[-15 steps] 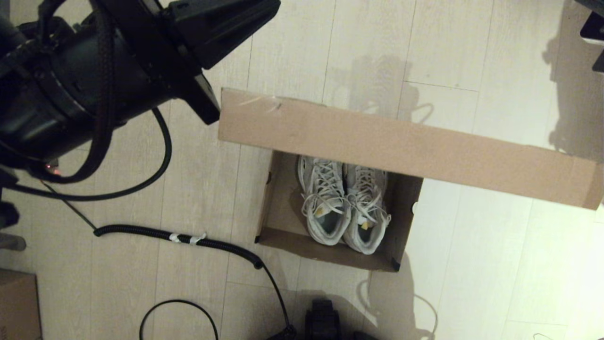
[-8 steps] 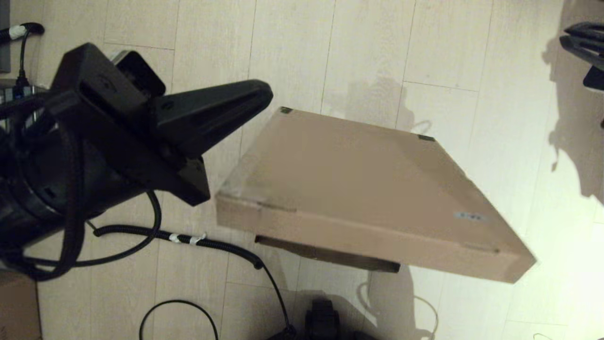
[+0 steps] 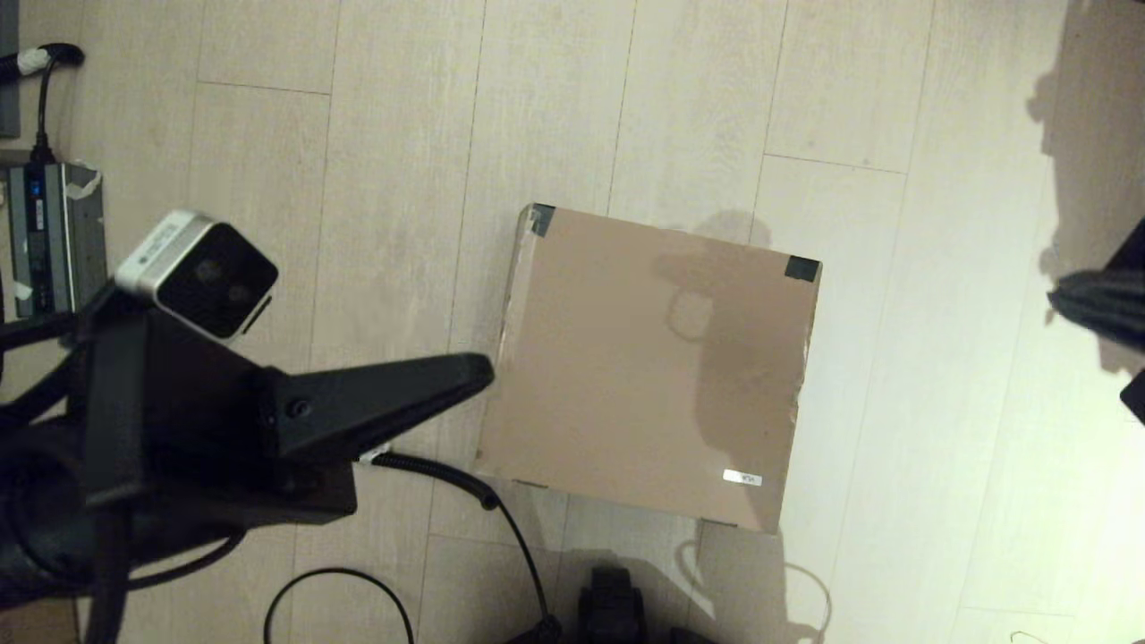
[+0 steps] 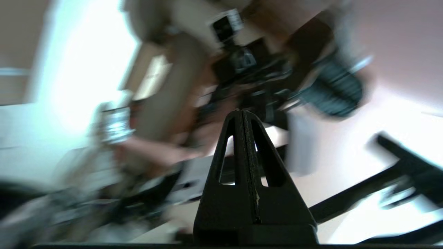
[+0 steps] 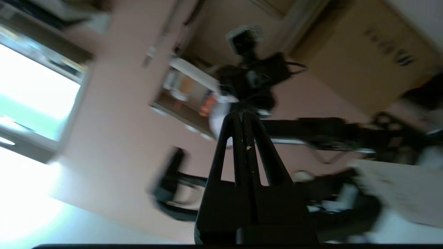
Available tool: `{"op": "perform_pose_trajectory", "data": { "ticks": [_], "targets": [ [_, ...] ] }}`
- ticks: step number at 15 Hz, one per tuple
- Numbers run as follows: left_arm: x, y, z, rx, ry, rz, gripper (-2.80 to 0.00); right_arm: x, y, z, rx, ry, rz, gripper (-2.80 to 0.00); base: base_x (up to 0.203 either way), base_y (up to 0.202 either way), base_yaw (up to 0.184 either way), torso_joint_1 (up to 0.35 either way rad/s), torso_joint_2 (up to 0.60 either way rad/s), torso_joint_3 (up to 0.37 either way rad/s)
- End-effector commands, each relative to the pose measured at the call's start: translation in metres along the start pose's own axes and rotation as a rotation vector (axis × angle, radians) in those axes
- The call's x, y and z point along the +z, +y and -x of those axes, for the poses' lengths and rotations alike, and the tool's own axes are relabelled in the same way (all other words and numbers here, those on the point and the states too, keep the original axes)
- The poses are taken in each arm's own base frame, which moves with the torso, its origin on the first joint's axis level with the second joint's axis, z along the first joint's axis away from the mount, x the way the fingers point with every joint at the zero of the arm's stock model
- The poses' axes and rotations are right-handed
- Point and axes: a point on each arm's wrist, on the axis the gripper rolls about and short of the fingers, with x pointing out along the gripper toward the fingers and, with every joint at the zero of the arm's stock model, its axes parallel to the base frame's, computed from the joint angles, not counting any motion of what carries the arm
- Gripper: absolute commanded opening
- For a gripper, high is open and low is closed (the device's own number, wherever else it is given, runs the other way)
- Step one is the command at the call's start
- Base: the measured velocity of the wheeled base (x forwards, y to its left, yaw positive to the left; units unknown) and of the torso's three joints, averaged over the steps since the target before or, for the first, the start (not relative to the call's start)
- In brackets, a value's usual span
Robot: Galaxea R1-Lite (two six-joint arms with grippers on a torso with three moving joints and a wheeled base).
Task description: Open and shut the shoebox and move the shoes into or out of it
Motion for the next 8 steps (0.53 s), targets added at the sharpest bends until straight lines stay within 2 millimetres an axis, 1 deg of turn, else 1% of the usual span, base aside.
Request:
{"op": "perform_pose_trajectory", "data": {
  "ticks": [1,3,4,6,8],
  "targets": [
    [-0.010,0.004,0.009,0.066,0.043,-0.185,-2.80,-0.019,-0.025,0.008,-0.024,0.011,0.142,-2.80,0.000,0.000,0.000,0.000,0.00,0.000],
    [-0.020,0.013,0.016,0.204,0.073,-0.406,-2.80,-0.033,-0.058,0.015,-0.059,0.021,0.331,-2.80,0.000,0.000,0.000,0.000,0.00,0.000],
    [-0.022,0.019,0.018,0.318,0.050,-0.508,-2.80,-0.041,-0.076,0.018,-0.076,0.035,0.434,-2.80,0.000,0.000,0.000,0.000,0.00,0.000],
    [-0.022,0.019,0.024,0.439,-0.003,-0.574,-2.80,-0.054,-0.101,0.023,-0.105,0.053,0.609,-2.80,0.000,0.000,0.000,0.000,0.00,0.000],
    [-0.020,0.015,0.029,0.501,-0.060,-0.590,-2.80,-0.060,-0.118,0.027,-0.185,-0.001,0.743,-2.80,0.000,0.000,0.000,0.000,0.00,0.000]
  ]
}}
